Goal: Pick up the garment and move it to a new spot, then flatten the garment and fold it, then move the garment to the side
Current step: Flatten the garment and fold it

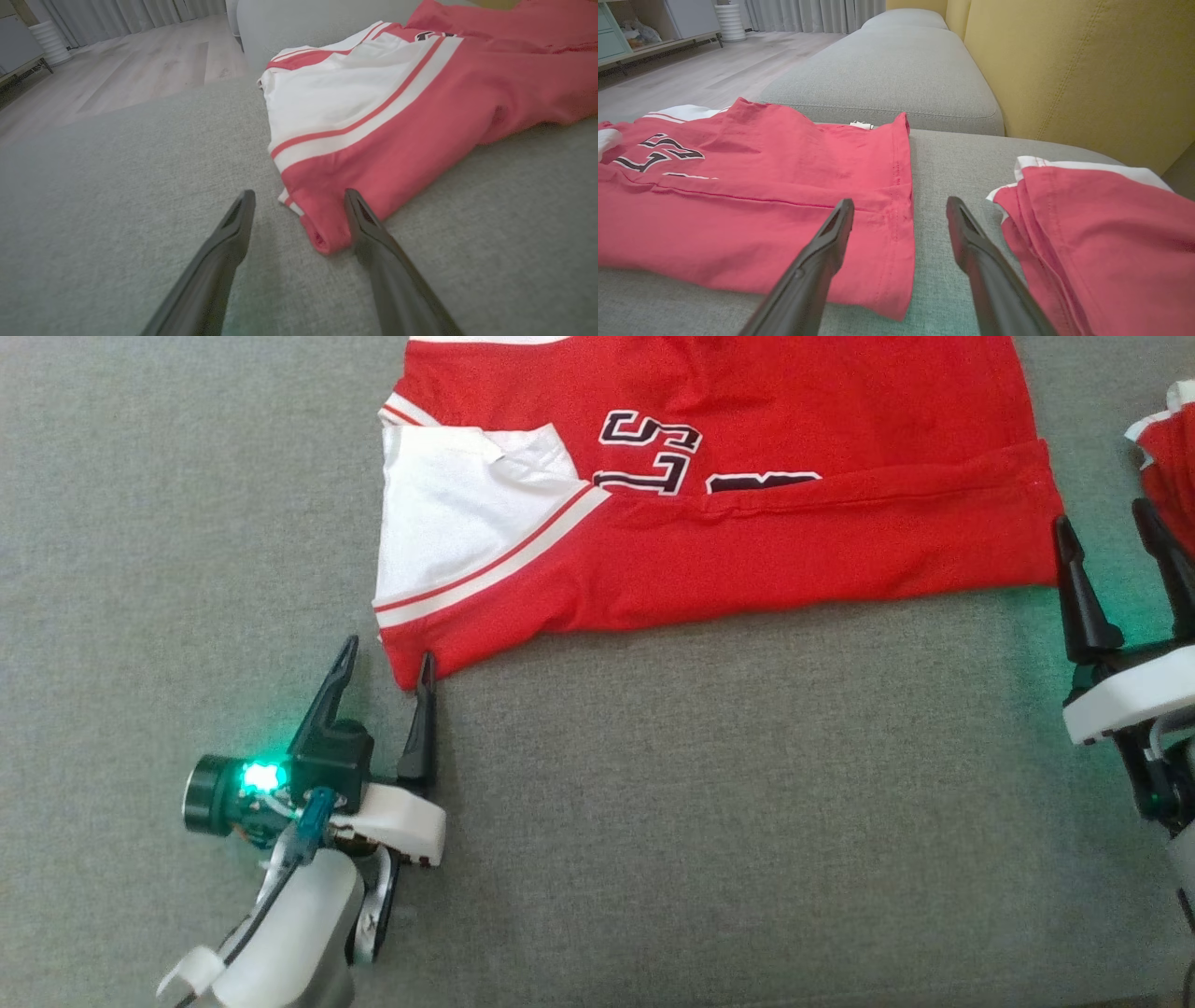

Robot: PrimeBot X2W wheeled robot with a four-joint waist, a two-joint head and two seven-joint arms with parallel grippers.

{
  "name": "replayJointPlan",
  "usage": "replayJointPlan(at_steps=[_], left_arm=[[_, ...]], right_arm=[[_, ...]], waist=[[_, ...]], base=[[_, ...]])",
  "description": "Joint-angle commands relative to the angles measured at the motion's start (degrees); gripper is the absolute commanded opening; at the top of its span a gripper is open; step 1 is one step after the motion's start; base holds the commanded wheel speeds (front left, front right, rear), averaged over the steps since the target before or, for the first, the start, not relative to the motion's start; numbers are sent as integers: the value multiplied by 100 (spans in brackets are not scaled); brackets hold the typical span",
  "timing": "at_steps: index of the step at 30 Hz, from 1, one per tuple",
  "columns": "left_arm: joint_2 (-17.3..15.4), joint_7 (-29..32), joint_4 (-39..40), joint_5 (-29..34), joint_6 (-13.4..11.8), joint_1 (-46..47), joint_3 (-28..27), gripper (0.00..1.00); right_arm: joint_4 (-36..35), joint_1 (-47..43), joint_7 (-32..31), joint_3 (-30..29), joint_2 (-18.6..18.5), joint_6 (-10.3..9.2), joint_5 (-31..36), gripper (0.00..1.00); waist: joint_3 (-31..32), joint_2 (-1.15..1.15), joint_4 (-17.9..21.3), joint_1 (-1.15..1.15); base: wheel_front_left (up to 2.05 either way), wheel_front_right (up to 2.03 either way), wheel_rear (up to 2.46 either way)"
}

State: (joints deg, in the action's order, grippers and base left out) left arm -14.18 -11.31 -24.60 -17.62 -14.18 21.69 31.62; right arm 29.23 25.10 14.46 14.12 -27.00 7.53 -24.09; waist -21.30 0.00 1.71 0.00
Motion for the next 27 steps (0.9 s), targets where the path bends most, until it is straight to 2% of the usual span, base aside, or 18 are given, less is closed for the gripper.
replayJointPlan(at_steps=[1,3,4,5,6,7,18,19,21,22,27], left_arm=[[-78,50,60,-35,-41,17,-185,100],[-35,225,-72,-82,11,21,-123,98],[-12,300,-114,-110,46,18,-93,73],[1,354,-145,-136,96,15,-62,41],[12,401,-164,-162,160,7,-23,14],[26,427,-165,-189,217,-5,9,0],[-244,-16,185,24,166,70,37,0],[-269,-23,217,31,166,77,38,0],[-314,-35,266,36,170,85,36,0],[-330,-38,282,34,172,85,36,0],[-364,-36,361,42,142,0,85,0]], right_arm=[[-149,-38,53,29,-70,-4,60,100],[-136,-24,53,40,-71,-4,61,100],[-125,-20,53,43,-72,-4,58,100],[-107,-19,53,50,-71,-4,44,100],[-73,-19,53,68,-64,-4,13,100],[-25,-19,53,94,-52,-4,-25,100],[1157,275,-256,542,105,-4,-837,100],[1229,310,-316,595,122,-4,-925,84],[1303,363,-407,736,120,-4,-1097,5],[1340,380,-441,790,101,-4,-1175,0],[1384,326,-425,985,-129,-4,-1478,0]], waist=[[-15,0,5,0],[-25,0,8,0],[-27,0,4,0],[-25,0,-2,0],[-21,0,-11,0],[-14,0,-24,0],[71,0,-259,0],[74,0,-275,0],[85,0,-303,0],[95,0,-317,0],[221,0,-389,0]], base=[[0,0,0],[0,0,0],[0,0,0],[0,0,0],[0,0,0],[0,0,0],[0,0,0],[0,0,0],[0,0,0],[0,0,0],[0,0,0]])
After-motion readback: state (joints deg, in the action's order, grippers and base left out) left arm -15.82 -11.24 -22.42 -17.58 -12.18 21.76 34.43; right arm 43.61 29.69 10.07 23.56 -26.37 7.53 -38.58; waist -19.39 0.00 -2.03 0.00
